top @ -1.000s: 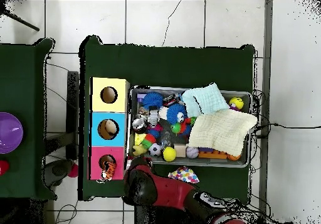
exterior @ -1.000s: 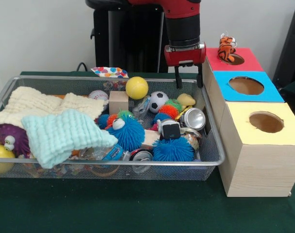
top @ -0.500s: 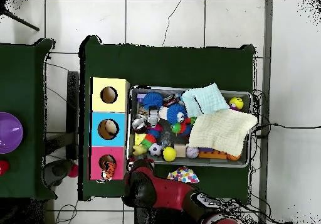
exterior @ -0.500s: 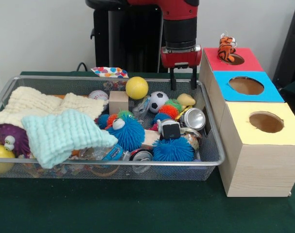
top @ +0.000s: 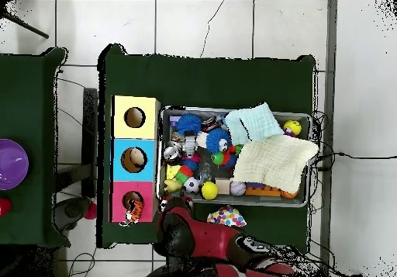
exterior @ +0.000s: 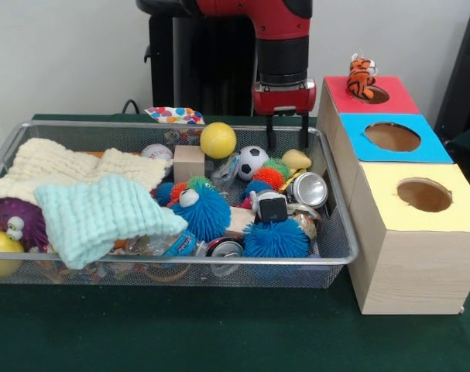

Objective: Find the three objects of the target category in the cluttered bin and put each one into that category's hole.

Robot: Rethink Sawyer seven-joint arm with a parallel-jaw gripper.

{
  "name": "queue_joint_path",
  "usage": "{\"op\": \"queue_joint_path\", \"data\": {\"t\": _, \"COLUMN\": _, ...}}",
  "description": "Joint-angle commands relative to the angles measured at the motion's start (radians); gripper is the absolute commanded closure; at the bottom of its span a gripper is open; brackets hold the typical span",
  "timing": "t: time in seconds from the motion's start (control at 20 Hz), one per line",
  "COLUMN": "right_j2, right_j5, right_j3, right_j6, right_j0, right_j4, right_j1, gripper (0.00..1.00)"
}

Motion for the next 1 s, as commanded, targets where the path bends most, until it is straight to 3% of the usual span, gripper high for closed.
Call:
{"op": "queue_joint_path", "data": {"t": 0.05, "right_j2": 0.09, "right_j5": -0.064, "right_j3": -0.129, "right_j6": 0.248, "right_j0": -0.092, "right_j4": -0.021, "right_j1": 0.103, "gripper": 0.0}}
{"op": "queue_joint_path", "data": {"t": 0.2, "right_j2": 0.185, "right_j5": -0.063, "right_j3": -0.104, "right_j6": 0.311, "right_j0": -0.167, "right_j4": -0.017, "right_j1": 0.133, "gripper": 0.0}}
{"op": "queue_joint_path", "data": {"t": 0.6, "right_j2": 0.27, "right_j5": -0.173, "right_j3": -0.095, "right_j6": 0.359, "right_j0": -0.24, "right_j4": -0.025, "right_j1": 0.182, "gripper": 0.0}}
{"op": "queue_joint_path", "data": {"t": 1.0, "right_j2": 0.346, "right_j5": -0.194, "right_j3": -0.069, "right_j6": 0.383, "right_j0": -0.288, "right_j4": 0.003, "right_j1": 0.194, "gripper": 0.0}}
